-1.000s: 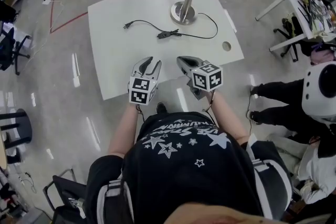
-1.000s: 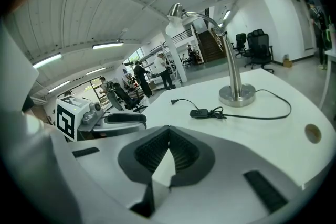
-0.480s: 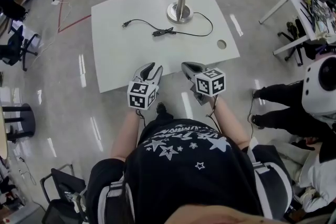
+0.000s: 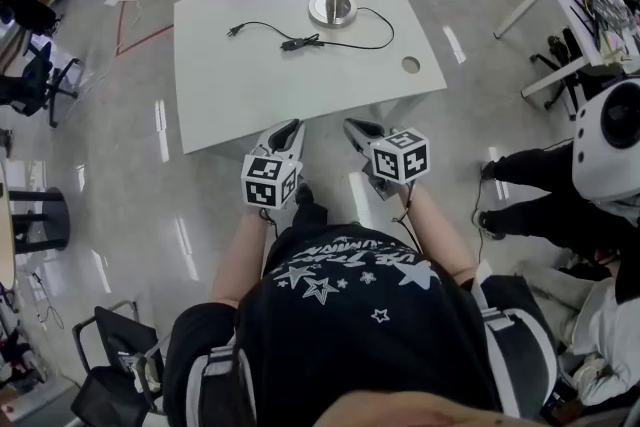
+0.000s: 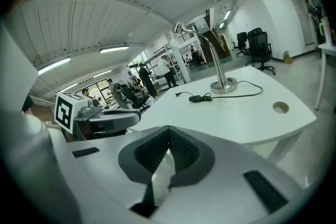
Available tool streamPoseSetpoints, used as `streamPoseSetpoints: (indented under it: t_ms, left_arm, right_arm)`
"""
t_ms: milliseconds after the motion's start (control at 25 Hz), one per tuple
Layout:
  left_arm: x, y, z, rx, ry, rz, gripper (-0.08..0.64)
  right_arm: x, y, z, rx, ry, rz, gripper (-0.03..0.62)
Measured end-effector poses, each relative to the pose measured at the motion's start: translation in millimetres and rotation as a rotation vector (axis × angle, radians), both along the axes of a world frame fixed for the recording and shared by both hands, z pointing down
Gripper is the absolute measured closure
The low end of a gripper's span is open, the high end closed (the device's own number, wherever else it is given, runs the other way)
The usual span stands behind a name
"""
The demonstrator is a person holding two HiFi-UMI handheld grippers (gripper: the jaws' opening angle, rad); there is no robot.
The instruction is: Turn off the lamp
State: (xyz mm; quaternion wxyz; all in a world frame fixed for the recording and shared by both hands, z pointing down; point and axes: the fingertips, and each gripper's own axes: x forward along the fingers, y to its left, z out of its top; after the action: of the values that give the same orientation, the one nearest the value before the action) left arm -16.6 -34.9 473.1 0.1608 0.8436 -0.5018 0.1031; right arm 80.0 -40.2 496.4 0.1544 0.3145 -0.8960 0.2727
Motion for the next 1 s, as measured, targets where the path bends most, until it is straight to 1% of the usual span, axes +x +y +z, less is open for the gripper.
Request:
streamPoseSetpoints:
  t_ms: [160,320,480,680,1000]
  left_arm:
    - [13.3,17.9,-2.0,0.004,-0.009,-0.004,0.541]
    - [22.8,33.4,-7.7,0.012,0.005,-0.015,0.548]
    - [33.7,46.6,-14.0,0.028,0.011,-0.019,0.548]
    - [48.2,59.1,-23.4,0.051,0.026,-0.028,0.548]
    - [66.9,81.4,-34.9,0.083,0.025,-0.041,0.549]
  right_arm:
    - [15.7,16.4,0.4,0.005,0.019,-0.005,0.588]
    - [30.6,27.7,-4.2,0.053,0.063,0.004,0.588]
    - [42.0,38.7,-9.6,0.070,0.058,0.003,0.588]
    - [51.1,55.3,-10.2,0.081,0.053,-0.029,0.588]
    - [63.4,78.7,-11.9,0.096,0.036,-0.066,0.588]
